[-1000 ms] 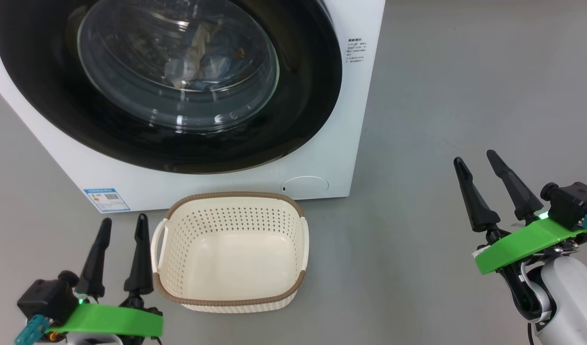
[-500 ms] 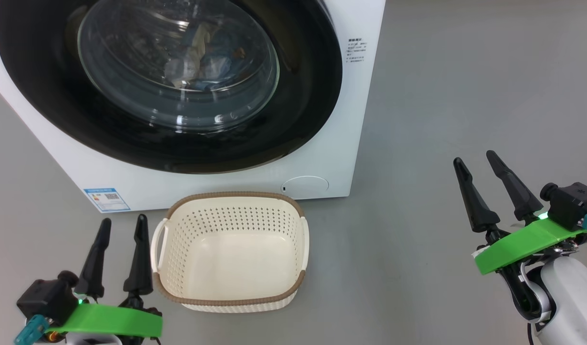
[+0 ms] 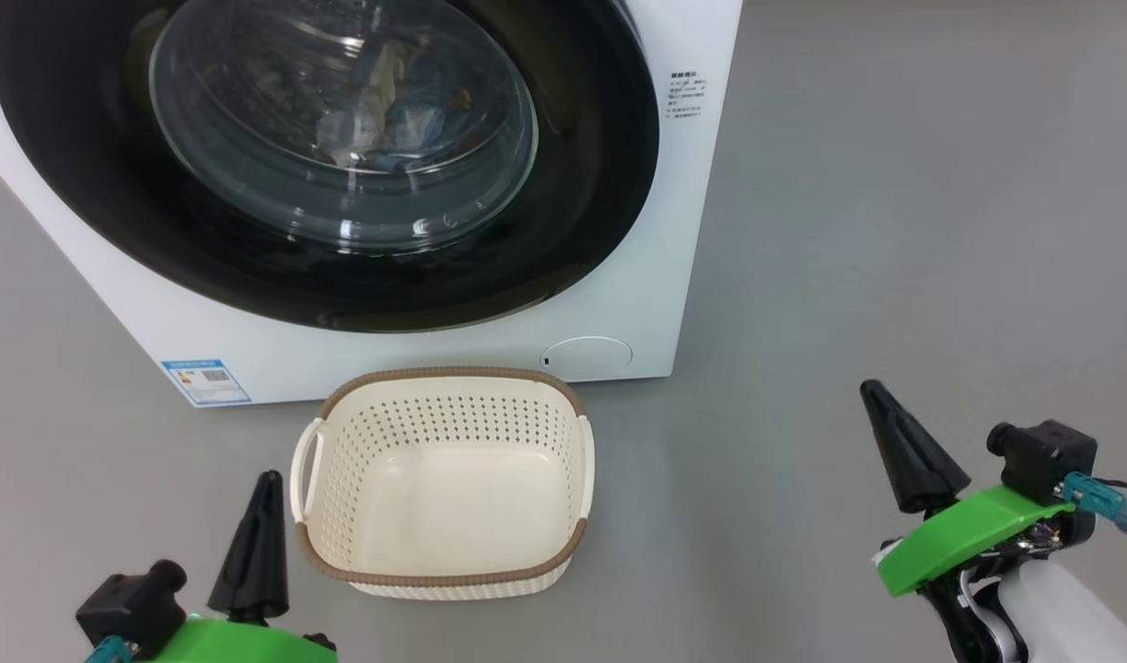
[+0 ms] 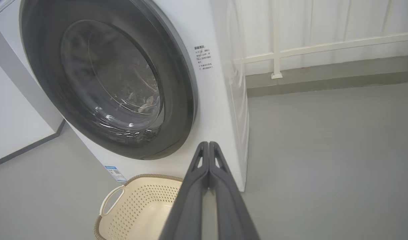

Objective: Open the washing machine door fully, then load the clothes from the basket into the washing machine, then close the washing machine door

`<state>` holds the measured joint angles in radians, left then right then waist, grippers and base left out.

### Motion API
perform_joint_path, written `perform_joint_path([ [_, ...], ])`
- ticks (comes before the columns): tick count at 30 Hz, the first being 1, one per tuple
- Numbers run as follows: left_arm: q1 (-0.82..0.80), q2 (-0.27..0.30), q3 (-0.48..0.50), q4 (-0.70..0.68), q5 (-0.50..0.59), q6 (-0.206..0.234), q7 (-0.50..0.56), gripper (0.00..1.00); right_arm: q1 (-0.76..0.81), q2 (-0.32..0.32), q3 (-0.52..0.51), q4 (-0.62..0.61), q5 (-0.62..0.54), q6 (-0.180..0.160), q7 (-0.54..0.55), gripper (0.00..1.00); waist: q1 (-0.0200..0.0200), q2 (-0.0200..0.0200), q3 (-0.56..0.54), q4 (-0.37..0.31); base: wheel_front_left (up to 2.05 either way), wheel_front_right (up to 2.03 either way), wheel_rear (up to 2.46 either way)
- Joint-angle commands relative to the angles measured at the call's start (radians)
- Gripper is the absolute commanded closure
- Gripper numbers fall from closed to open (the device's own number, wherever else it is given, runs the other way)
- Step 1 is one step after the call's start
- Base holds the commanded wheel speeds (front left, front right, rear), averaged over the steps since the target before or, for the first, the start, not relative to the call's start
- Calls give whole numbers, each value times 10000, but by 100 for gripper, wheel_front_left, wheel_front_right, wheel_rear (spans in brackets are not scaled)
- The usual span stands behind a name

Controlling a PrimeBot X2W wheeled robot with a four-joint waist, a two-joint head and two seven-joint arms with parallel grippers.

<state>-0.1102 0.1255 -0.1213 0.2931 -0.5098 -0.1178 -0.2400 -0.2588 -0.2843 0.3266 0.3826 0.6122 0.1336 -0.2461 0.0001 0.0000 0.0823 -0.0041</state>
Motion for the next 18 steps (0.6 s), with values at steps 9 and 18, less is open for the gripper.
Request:
perform_joint_path([
  [9,-191,44,237,-226,-885,-11,267,100,-206,-24,-414,-310,853,-3,253,100,2,0,-72,4,0,0,0],
  [18,-187,-19,403,-236,-1680,-20,523,100,-83,145,-707,-385,1588,-5,498,100,0,0,-123,7,0,0,0],
])
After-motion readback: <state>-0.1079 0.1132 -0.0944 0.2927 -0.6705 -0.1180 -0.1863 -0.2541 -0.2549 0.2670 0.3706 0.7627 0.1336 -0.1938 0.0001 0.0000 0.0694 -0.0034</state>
